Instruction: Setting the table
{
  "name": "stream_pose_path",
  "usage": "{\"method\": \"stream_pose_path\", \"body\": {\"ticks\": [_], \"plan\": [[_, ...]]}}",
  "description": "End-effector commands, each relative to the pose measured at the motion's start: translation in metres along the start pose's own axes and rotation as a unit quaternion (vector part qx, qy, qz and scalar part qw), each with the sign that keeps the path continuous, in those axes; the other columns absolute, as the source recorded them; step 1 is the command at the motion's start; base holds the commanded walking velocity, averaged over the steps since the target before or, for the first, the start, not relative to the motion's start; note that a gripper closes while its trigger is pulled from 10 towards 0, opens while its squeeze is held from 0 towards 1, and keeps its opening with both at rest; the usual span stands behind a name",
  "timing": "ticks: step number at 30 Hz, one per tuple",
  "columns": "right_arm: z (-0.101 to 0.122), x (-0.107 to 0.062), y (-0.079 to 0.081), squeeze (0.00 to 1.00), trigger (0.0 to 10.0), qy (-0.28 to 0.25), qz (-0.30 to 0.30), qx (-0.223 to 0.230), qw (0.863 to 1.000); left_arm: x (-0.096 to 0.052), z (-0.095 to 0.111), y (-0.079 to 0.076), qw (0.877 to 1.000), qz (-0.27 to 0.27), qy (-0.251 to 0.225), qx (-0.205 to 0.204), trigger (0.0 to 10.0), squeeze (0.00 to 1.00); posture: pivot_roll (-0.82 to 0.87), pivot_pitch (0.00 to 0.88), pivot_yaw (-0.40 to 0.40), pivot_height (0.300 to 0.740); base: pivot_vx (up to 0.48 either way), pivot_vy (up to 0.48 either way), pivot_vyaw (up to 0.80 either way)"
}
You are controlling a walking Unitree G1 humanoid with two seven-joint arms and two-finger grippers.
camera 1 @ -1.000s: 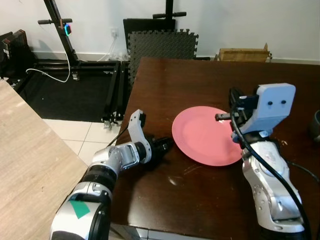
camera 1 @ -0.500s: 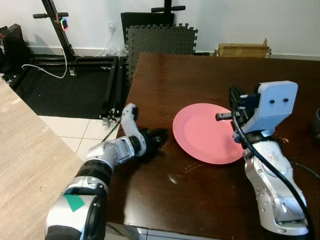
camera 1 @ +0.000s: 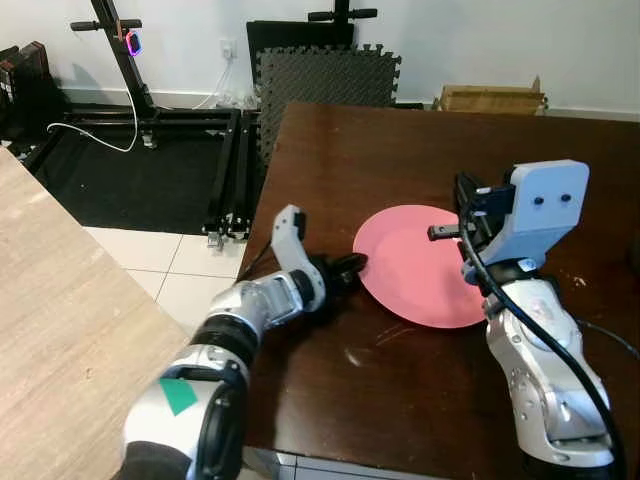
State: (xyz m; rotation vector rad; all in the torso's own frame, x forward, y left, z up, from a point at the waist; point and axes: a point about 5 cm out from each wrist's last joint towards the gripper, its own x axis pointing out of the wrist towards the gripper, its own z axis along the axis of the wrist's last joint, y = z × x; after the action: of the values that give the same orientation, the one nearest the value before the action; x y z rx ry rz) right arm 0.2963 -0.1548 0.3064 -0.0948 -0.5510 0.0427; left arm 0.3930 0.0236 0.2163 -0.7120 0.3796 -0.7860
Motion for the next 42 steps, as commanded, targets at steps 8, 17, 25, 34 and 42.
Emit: {"method": "stream_pose_path", "body": {"ticks": [8, 17, 25, 34, 42], "plan": [[0.001, -0.008, -0.006, 0.0, 10.0, 0.002, -0.021, -0.004, 1.0, 0.004, -0.017, 0.006, 0.999, 0.027, 0.021, -0.013, 0.0, 0.0, -0.08, 0.302, 0.133, 0.74, 0.0, 0.0, 0.0], [0.0, -0.006, -0.004, 0.0, 10.0, 0.001, -0.017, 0.001, 1.0, -0.004, -0.006, 0.014, 0.999, 0.028, -0.005, -0.024, 0.0, 0.0, -0.07, 0.289, 0.117, 0.74, 0.0, 0.0, 0.0], [-0.001, -0.006, -0.003, 0.0, 10.0, -0.002, -0.017, 0.003, 1.0, -0.02, 0.038, 0.008, 0.996, -0.014, -0.085, 0.033, 10.0, 0.0, -0.06, 0.254, 0.113, 0.74, 0.0, 0.0, 0.0], [0.002, -0.016, -0.021, 0.0, 10.0, -0.009, -0.048, 0.175, 0.983, -0.128, 0.136, -0.03, 0.951, -0.153, -0.244, 0.112, 10.0, 0.0, 0.02, 0.18, 0.087, 0.74, 0.0, 0.0, 0.0], [0.026, -0.013, -0.008, 0.0, 10.0, -0.073, 0.112, 0.436, 0.89, -0.188, 0.149, -0.067, 0.916, -0.202, -0.29, 0.192, 10.0, 0.0, 0.05, 0.128, 0.044, 0.74, 0.0, 0.0, 0.0]]}}
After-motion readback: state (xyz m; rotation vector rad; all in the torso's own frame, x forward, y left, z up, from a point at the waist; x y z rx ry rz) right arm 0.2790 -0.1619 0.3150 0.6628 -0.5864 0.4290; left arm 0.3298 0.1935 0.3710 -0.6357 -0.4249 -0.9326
